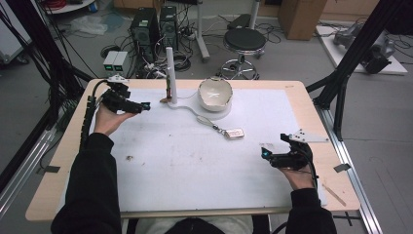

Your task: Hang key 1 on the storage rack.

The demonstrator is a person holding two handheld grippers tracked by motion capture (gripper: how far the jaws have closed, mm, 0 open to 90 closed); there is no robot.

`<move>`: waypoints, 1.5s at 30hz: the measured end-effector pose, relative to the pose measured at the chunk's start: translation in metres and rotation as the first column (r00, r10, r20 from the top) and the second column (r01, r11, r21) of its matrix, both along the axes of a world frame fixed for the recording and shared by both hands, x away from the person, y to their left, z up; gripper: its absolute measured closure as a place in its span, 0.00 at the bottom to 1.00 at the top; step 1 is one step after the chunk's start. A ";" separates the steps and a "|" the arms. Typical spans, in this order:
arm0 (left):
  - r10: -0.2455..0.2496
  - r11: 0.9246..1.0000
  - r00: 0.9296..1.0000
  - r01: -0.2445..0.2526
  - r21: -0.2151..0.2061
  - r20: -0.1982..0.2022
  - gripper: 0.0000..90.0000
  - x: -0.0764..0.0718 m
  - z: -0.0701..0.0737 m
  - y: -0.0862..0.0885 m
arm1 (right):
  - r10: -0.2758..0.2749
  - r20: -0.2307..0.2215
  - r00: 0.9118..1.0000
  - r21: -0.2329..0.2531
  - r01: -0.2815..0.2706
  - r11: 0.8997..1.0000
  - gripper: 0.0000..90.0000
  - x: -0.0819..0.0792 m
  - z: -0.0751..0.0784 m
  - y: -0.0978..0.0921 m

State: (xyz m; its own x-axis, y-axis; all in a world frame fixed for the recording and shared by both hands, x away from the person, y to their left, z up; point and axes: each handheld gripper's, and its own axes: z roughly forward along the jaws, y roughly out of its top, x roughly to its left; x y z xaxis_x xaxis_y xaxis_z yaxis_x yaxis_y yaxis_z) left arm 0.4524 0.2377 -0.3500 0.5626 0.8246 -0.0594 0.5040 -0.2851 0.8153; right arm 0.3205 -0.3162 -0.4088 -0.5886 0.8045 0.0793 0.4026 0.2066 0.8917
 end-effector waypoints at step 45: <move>-0.020 0.995 0.992 0.032 -0.098 0.124 0.02 -0.118 -0.025 0.044 | 0.010 -0.023 1.000 -0.047 -0.011 0.999 0.01 -0.001 -0.002 0.008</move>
